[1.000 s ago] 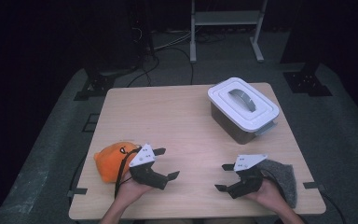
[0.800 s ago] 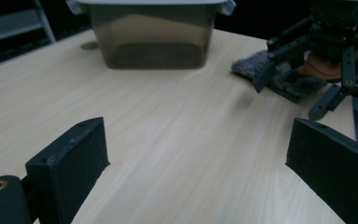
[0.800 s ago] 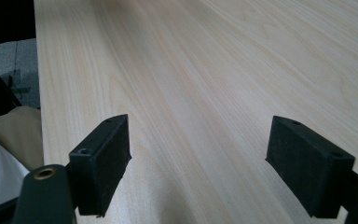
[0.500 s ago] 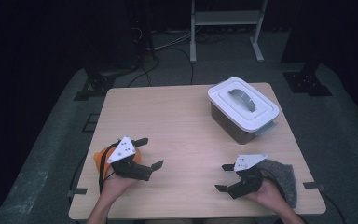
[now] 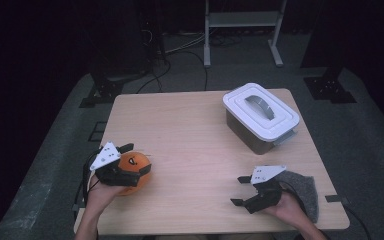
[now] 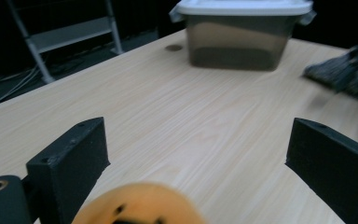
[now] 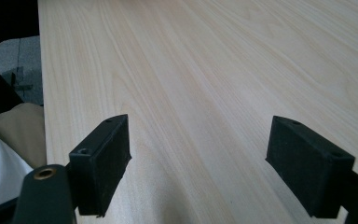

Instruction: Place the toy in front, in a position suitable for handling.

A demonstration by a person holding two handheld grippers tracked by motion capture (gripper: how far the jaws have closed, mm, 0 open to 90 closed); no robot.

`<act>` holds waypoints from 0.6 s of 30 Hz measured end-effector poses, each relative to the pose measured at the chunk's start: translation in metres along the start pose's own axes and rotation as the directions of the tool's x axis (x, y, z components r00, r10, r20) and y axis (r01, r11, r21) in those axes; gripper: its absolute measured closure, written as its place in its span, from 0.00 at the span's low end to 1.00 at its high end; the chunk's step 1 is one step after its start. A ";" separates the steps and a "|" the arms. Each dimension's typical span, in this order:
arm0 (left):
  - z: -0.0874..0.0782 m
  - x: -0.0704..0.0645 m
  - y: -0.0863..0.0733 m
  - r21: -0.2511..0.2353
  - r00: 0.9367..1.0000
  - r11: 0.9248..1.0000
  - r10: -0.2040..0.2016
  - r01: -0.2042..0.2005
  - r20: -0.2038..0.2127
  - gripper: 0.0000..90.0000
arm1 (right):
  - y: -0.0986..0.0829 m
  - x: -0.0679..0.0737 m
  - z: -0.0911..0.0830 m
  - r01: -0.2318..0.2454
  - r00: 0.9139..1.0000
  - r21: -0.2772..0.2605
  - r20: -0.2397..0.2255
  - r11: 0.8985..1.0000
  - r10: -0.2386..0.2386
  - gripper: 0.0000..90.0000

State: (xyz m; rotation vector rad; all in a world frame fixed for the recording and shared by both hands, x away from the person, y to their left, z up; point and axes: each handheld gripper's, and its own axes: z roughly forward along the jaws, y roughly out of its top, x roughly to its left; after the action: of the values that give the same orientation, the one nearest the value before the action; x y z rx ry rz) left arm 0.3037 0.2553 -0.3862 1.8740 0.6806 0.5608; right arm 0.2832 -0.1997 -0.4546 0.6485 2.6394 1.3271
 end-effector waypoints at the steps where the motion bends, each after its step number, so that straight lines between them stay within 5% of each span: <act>1: -0.003 0.004 -0.002 0.019 1.000 1.000 0.007 -0.007 -0.013 0.06 | 0.000 0.000 0.000 0.001 1.000 0.001 0.000 1.000 -0.001 0.22; 4: -0.007 0.011 -0.008 0.046 0.999 0.999 0.020 -0.018 -0.038 0.06 | 0.000 0.000 0.000 0.005 1.000 0.000 -0.003 1.000 -0.005 0.22; 10: -0.017 0.028 -0.027 0.054 0.999 0.998 -0.028 0.030 -0.045 0.06 | 0.000 0.000 -0.001 0.005 1.000 -0.002 -0.003 1.000 -0.005 0.22; 18: -0.021 0.038 -0.040 0.043 0.998 0.997 -0.063 0.064 -0.022 0.16 | 0.000 0.001 -0.001 0.008 1.000 0.001 -0.006 1.000 -0.008 0.22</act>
State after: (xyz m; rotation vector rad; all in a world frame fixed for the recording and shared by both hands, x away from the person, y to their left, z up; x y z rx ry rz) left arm 0.3099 0.3079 -0.4125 1.8826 0.7689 0.5291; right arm 0.2824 -0.2000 -0.4542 0.6349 2.6447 1.3272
